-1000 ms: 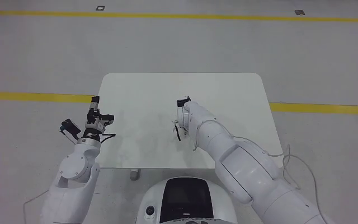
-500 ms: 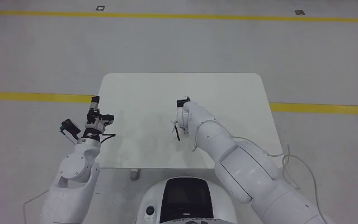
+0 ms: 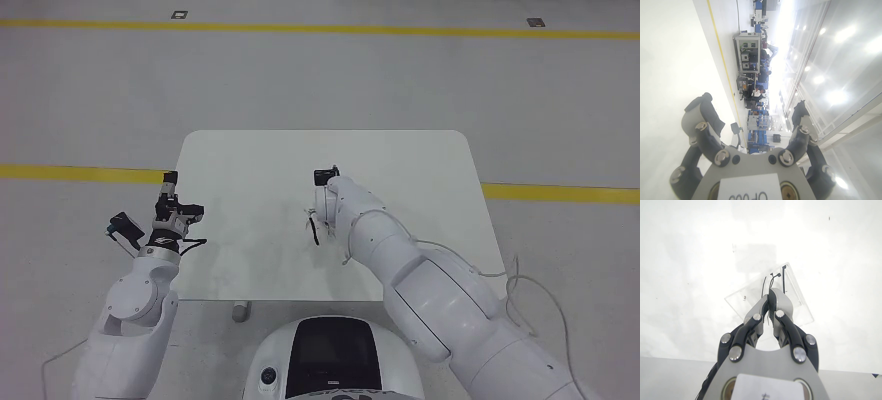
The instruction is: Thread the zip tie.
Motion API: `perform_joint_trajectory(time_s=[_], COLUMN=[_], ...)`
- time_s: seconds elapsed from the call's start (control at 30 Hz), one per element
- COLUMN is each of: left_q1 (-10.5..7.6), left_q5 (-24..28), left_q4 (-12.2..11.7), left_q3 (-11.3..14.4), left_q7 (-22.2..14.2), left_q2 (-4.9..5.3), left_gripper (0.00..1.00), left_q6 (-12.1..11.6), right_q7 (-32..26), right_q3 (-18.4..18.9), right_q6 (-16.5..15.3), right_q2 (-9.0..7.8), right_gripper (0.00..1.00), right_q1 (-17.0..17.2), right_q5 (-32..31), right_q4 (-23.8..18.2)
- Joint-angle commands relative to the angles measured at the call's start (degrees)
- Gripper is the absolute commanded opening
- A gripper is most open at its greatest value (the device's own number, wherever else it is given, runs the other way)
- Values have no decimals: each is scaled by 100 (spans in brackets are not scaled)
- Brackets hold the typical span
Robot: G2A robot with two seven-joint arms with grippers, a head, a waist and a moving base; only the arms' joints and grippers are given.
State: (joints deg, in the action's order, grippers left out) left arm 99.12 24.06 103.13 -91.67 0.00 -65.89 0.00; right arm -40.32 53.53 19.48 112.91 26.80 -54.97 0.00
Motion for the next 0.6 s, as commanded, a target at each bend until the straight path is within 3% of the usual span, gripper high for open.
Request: perform_joint_trajectory(time_s=[0.0,0.57], left_q1=[0,0], left_q5=[0,0], left_q4=[0,0], left_q3=[0,0], left_q7=[0,0], left_q2=[0,0], left_gripper=[100,100], left_q6=[0,0], right_q7=[72,751], right_q3=[6,10], right_q6=[0,0], right_q2=[10,48], right_gripper=[0,0], right_q1=[-4,-14], right_q5=[28,161], right_q4=[0,0])
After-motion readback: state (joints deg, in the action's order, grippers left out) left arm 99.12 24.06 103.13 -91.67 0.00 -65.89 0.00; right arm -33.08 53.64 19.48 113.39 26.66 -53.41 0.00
